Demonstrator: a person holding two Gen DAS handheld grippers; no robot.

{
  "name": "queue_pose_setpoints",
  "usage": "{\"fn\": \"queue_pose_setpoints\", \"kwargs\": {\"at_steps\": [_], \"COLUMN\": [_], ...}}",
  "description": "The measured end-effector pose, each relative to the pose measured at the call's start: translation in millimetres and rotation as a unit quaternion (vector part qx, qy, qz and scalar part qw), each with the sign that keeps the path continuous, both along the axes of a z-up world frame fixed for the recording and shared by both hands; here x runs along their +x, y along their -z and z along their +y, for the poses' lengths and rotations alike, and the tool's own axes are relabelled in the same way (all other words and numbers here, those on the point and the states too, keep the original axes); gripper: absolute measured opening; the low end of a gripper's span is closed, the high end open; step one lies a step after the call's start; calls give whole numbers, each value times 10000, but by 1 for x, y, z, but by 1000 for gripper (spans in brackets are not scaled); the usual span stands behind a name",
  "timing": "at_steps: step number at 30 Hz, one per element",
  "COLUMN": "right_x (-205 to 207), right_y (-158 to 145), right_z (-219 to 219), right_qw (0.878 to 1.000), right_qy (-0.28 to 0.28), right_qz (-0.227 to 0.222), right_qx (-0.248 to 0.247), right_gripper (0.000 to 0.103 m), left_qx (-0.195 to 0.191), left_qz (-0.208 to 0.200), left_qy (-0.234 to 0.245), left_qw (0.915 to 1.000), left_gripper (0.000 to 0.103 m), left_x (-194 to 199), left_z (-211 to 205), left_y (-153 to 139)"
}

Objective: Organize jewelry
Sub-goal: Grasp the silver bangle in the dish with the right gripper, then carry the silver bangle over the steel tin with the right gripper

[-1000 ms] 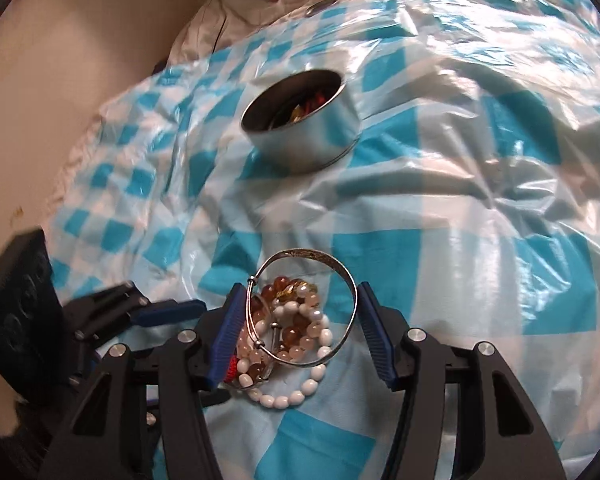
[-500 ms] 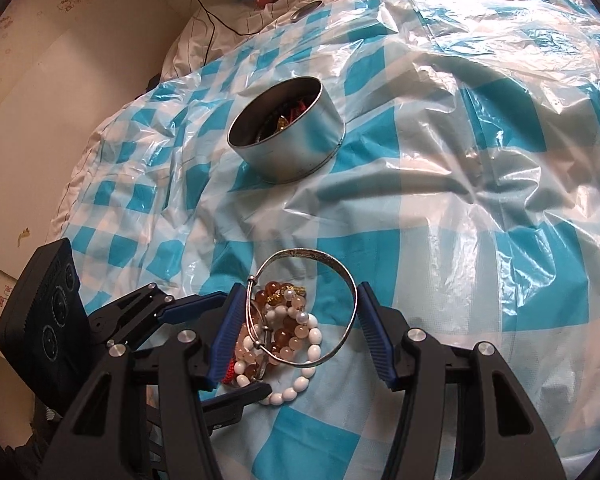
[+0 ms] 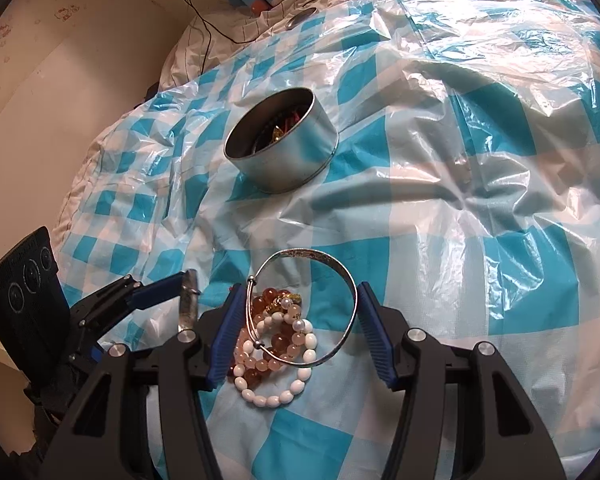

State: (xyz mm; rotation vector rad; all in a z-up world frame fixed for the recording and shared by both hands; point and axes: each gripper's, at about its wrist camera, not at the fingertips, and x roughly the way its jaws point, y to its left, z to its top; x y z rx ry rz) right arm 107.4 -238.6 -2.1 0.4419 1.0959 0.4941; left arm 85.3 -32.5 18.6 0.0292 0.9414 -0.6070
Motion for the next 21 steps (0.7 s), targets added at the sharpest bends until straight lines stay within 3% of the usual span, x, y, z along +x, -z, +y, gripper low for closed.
{"fn": "queue_pose_setpoints", "kwargs": {"at_steps": [14,21], "right_x": [1,2], "right_y": [-16,-28], "right_z": [-6,-5], "right_qw": [9992,9982], "right_qy": [65,103], "right_qz": [-123,-277], "right_qx": [378,520], "right_gripper": [56,55], "left_qx": [-450,-400], "left_qz": [-157,-281], "left_qy": [-152,-278], "left_qw": [9987,9984], "left_gripper": [66,66], "left_x": [1,5], "left_z": [18,20], "left_y": [-26,-32]}}
